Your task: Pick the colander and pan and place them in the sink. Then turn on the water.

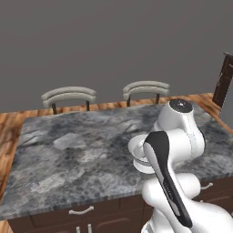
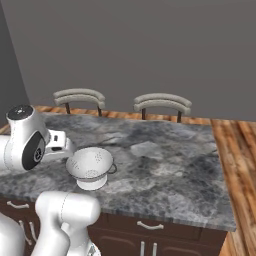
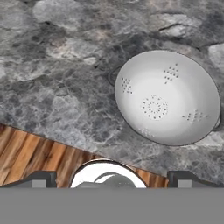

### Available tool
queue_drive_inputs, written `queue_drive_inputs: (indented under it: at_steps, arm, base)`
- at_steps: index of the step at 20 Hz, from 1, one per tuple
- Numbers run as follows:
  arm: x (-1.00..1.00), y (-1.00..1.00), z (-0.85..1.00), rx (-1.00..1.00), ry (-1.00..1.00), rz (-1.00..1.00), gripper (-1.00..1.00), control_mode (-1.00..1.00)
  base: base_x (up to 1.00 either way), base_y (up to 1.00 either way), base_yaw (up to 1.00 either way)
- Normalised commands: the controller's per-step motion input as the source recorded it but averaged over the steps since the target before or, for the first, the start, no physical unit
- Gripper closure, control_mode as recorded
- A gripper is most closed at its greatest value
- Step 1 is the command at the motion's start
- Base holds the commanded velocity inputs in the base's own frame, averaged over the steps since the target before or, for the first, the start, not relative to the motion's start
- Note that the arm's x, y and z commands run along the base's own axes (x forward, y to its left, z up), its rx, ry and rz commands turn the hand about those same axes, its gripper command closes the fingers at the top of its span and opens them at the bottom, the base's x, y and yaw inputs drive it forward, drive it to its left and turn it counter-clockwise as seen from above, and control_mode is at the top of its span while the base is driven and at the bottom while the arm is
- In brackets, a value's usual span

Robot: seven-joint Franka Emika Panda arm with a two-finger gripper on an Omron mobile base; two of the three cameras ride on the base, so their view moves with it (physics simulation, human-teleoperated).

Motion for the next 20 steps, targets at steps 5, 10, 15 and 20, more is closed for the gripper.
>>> queue_drive_inputs:
  at_steps: [5, 10, 15, 20]
  arm:
    - [0.14, 0.15, -0.07, -0.03, 0.0, 0.0, -1.0, -1.0]
    - [0.12, 0.0, -0.03, -0.02, 0.0, 0.0, -1.0, -1.0]
    - [0.09, 0.0, -0.07, 0.0, 0.0, 0.0, -1.0, -1.0]
    - [0.12, -0.09, -0.21, 0.0, 0.0, 0.02, -1.0, -1.0]
  base:
    - [0.0, 0.0, 0.0]
    - [0.0, 0.0, 0.0]
    - [0.0, 0.0, 0.0]
    - [0.0, 0.0, 0.0]
